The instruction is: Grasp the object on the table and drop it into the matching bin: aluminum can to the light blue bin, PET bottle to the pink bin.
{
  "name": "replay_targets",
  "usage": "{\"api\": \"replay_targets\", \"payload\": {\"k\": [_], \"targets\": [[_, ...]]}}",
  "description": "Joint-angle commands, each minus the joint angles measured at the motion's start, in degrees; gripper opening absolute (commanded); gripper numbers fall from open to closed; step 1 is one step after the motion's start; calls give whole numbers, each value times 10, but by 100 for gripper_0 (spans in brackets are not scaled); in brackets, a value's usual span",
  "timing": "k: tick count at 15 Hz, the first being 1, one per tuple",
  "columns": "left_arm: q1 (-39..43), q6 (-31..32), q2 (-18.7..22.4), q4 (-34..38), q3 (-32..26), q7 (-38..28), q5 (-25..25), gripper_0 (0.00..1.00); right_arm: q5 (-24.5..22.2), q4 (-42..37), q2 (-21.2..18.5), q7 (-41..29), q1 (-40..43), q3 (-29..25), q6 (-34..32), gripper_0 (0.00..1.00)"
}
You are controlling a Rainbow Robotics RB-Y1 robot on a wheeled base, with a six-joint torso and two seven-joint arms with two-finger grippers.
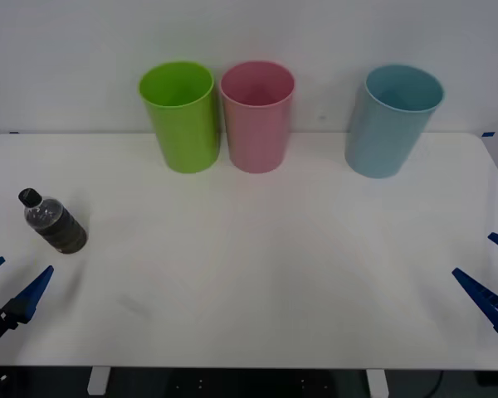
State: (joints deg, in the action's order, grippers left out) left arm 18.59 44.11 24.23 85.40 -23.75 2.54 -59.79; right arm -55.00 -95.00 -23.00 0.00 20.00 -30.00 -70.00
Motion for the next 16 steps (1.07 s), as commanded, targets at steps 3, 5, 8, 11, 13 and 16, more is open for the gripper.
{"api": "replay_targets", "payload": {"k": [3, 5, 8, 11, 13, 16], "targets": [[-36, -26, -1, -29, 13, 5, 0, 100, 0, 0, 0, 0, 0, 0, 0, 100], [-57, -37, -1, -56, 12, 12, 0, 100, 0, 0, 0, 0, 0, 0, 0, 100], [-74, -86, -1, -64, 25, 20, 0, 100, 0, 0, 0, 0, 0, 0, 0, 100], [-90, -101, -2, -75, 35, 20, -2, 100, 0, 0, 0, 0, 0, 0, 0, 100], [-107, -108, -9, -84, 35, 19, -19, 100, 0, 0, 0, 0, 0, 0, 0, 100], [-132, -113, -24, -101, 35, 20, -37, 100, 0, 0, 0, 0, 0, 0, 0, 100]]}}
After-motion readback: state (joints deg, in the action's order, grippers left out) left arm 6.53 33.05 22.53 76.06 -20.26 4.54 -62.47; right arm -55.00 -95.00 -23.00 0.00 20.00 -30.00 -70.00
